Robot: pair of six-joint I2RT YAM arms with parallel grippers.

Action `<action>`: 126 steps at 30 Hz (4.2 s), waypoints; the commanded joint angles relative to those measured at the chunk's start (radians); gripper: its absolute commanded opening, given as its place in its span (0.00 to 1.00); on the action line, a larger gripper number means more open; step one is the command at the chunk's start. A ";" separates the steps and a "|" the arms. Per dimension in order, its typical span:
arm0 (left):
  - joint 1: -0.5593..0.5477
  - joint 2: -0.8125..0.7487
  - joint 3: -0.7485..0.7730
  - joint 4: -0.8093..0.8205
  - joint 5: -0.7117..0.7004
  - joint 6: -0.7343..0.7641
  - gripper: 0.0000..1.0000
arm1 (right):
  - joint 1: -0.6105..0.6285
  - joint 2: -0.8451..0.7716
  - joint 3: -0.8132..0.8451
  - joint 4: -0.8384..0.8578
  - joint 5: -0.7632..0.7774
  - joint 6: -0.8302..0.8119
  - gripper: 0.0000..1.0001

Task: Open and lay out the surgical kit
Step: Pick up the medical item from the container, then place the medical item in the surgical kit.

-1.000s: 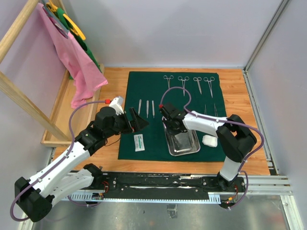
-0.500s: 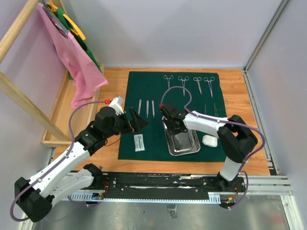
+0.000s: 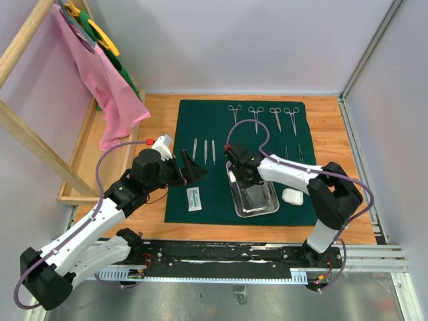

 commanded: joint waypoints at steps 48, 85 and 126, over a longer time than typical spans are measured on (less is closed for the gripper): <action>0.008 -0.032 -0.027 0.045 0.098 0.074 1.00 | -0.045 -0.329 -0.291 -0.158 0.164 0.280 0.42; 0.006 0.040 0.029 0.076 0.127 0.064 0.99 | -0.101 -0.529 -0.175 -0.107 -0.030 0.112 0.01; -0.255 1.063 0.849 0.088 -0.003 -0.056 0.50 | -0.663 -0.680 -0.429 0.248 -0.810 0.175 0.01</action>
